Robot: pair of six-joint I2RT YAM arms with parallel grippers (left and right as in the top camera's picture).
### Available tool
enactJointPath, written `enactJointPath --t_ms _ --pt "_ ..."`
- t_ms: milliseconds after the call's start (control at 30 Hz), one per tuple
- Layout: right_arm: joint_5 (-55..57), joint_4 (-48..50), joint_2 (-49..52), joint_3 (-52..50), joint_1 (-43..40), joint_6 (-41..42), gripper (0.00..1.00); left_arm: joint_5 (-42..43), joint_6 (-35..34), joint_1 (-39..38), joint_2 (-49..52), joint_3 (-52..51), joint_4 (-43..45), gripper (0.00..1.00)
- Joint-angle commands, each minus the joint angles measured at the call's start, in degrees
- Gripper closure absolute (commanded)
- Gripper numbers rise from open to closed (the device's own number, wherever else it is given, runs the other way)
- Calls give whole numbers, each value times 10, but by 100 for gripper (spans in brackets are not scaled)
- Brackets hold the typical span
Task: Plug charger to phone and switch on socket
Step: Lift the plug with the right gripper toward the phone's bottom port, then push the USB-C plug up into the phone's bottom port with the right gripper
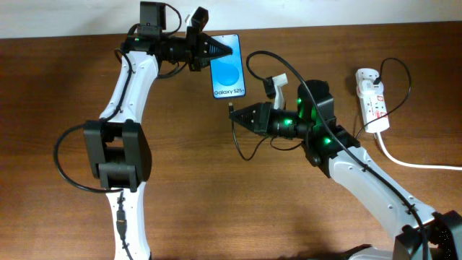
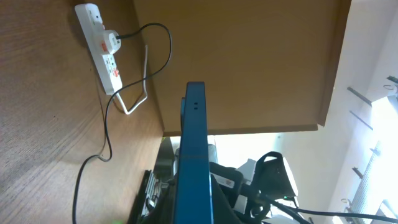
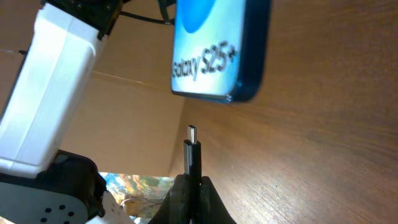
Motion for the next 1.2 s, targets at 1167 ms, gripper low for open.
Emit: enactJointPath --t_ms 1167 --pt "-2 31 10 3 -1 34 96 17 -23 -3 -6 7 38 100"
